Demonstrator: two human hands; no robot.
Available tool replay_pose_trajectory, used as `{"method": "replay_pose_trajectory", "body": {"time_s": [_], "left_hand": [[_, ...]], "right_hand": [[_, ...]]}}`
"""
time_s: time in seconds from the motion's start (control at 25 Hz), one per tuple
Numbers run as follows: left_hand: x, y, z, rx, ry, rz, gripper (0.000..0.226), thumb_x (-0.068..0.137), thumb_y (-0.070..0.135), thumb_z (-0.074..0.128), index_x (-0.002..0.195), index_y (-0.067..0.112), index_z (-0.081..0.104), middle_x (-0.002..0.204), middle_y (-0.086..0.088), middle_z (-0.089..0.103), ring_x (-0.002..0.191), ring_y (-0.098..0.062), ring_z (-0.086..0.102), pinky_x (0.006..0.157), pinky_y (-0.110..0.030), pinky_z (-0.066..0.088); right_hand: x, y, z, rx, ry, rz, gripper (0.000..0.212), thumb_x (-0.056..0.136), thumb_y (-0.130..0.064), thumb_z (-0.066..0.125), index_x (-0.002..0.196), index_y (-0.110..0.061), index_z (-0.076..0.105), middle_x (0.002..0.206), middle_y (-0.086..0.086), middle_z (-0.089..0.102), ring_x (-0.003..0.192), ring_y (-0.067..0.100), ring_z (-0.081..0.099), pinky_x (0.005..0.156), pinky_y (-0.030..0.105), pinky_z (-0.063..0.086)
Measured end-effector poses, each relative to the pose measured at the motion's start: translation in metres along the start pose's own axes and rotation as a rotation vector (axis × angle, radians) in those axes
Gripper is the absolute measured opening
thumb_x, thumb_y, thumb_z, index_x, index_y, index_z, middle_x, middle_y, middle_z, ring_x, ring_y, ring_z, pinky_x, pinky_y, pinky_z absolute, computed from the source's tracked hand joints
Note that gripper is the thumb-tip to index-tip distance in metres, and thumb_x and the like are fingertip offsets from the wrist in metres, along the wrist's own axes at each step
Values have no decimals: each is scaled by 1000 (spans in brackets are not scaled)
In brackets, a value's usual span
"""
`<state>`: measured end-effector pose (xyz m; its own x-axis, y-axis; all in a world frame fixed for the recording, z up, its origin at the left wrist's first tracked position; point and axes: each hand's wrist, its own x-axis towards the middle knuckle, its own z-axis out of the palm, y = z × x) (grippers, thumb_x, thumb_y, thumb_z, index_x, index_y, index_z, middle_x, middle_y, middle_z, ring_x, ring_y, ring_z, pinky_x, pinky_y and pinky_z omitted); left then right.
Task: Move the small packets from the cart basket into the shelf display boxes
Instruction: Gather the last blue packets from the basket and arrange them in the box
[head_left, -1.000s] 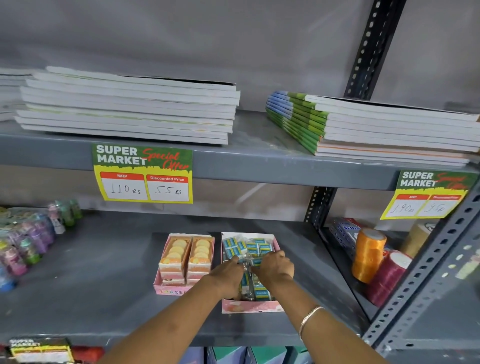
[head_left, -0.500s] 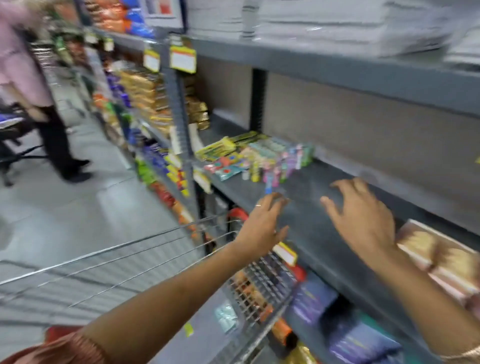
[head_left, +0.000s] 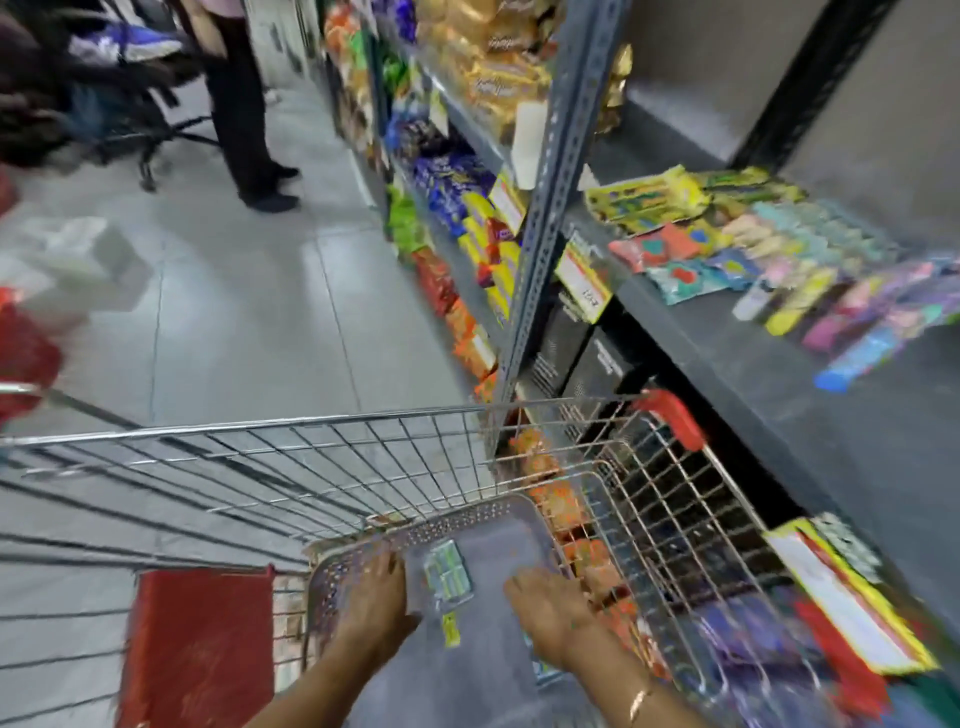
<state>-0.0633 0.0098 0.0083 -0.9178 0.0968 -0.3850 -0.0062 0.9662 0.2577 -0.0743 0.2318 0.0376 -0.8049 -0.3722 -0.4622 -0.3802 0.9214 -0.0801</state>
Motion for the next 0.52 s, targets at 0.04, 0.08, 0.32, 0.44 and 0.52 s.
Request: {"method": "replay_pose_trajectory", "body": {"time_s": [0.04,0.08,0.32,0.44,0.52], "left_hand": [[10,-2,18,-7,-22,-21,85,70,42,73,131,-5,37,138,-26,40,127,-36,41,102,-37,39],[21,0,33,-24,-58,7,83,54,43,82,116,-4,52,120,-25,55,109,-35,57,86,-32,50],[68,24,78,-12,-96,30,82,24,33,87,94,-4,64,89,-20,65,77,-36,65,61,-31,55],[71,27,75,4,-69,60,68,12,37,83,69,6,62,69,-12,60,57,-30,61,46,-25,50],[73,22,74,53,-59,85,69,8,42,81,66,9,62,66,-9,59,55,-28,59,45,-24,49]], "right_hand": [[9,3,24,-58,-10,9,21,42,-37,64,50,-17,63,49,-2,62,45,5,61,39,11,44],[12,5,43,-118,-28,-3,18,50,-33,55,50,-18,65,49,-1,63,46,5,62,41,11,44],[24,9,80,-310,-171,-64,42,47,-40,73,80,-13,75,75,0,72,70,16,65,67,23,55],[18,7,71,-337,-216,-106,35,72,-21,53,103,-9,64,93,10,63,85,24,56,79,32,51],[18,8,64,-323,-209,-132,56,77,-24,65,120,3,43,113,21,49,104,31,46,92,41,42]]}}
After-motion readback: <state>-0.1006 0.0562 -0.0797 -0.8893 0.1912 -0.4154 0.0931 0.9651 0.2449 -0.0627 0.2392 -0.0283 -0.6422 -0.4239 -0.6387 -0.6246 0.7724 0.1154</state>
